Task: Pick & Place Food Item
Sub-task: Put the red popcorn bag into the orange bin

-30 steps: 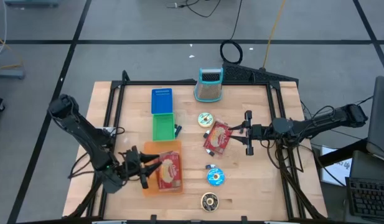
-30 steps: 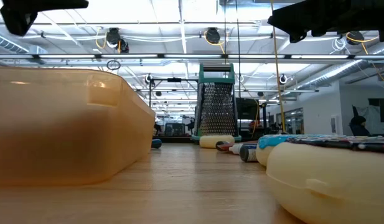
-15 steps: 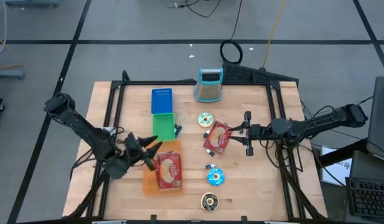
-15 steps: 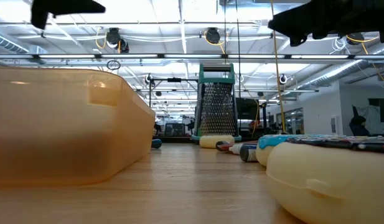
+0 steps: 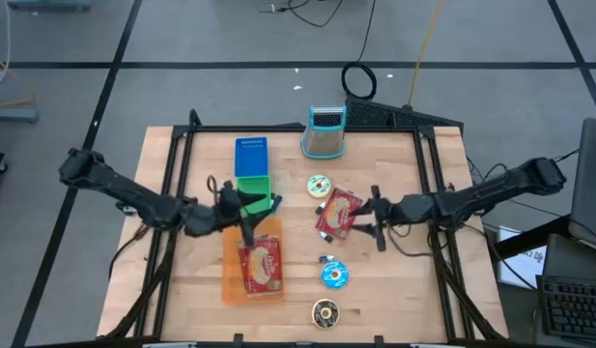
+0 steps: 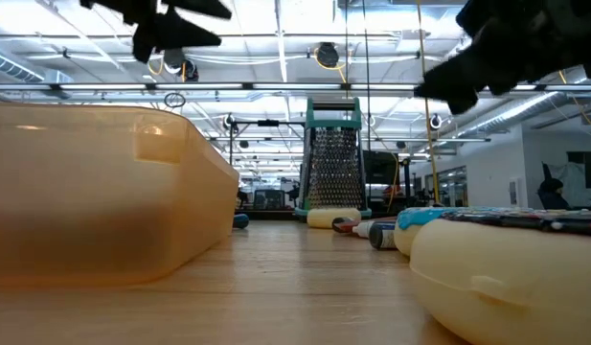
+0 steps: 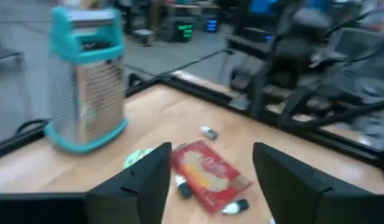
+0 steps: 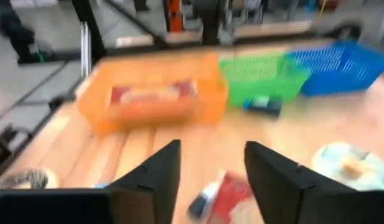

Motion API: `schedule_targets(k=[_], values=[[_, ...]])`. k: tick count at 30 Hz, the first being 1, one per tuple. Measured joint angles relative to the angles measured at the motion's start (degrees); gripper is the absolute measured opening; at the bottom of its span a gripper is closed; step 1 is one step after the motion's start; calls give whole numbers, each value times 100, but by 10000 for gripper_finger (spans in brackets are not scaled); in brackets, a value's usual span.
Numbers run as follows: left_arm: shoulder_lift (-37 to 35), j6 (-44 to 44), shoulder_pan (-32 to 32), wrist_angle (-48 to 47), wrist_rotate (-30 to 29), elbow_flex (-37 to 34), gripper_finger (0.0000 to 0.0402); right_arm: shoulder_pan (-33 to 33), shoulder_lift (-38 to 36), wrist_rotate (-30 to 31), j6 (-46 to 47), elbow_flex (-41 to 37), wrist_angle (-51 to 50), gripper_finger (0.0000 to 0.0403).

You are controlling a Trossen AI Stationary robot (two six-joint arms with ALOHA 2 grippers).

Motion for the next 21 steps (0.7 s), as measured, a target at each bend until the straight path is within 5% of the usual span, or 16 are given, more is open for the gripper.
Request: schedule_targets(k=[6, 17, 21], values=[[-285, 650, 442, -69, 1167, 0, 279, 143, 1280, 22, 203, 0, -2, 234], [-235, -35, 716, -507, 1185, -4, 272, 275, 2748, 377, -1202, 165, 96, 221], [-229, -181, 716, -533, 1186, -4, 264, 395, 3067, 961, -1859, 293, 99, 215]])
